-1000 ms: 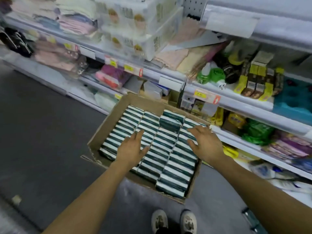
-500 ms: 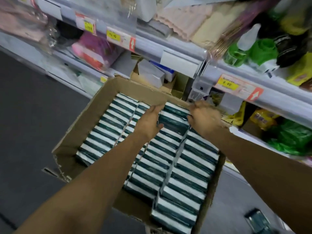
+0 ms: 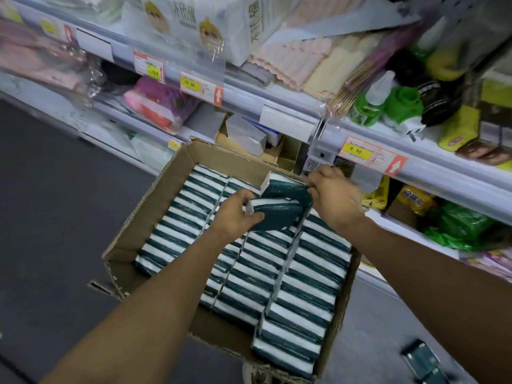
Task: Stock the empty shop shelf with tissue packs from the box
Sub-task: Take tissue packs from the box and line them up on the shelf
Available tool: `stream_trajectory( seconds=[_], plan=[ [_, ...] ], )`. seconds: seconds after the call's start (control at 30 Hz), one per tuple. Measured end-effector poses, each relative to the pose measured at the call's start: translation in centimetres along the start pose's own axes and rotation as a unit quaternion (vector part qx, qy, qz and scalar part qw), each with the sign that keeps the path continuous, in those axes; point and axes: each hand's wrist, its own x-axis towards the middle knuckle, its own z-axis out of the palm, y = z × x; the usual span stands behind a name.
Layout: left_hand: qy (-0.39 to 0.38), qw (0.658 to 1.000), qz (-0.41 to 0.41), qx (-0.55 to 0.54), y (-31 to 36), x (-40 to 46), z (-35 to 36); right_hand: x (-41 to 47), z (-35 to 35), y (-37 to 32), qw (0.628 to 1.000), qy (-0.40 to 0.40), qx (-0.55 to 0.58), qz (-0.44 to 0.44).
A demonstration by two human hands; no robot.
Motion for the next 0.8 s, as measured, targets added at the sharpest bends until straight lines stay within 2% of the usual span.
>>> stream_trajectory(
  seconds=[0.1, 0.3, 0.57, 0.8],
  plan=[
    [-0.001, 0.995, -0.018, -0.101, 2.2, -2.3, -2.5, -1.9, -2.8, -0.4, 0.996, 0.03, 0.082, 0.0],
    [0.047, 0.988, 0.031, -0.141, 7.8, -8.6, -8.1, -6.9, -10.1, -2.2, 0.977, 0.13, 0.166, -0.042],
    [0.083, 0.979, 0.136, -0.13, 16.3, -14.6, -14.0, -10.3, -21.6, -3.5, 0.954, 0.246, 0.144, -0.093],
    [0.108, 0.95, 0.235, -0.177, 26.8, -17.2, -18.2, -11.7, -32.1, -2.2, 0.907, 0.373, 0.163, -0.108]
  ],
)
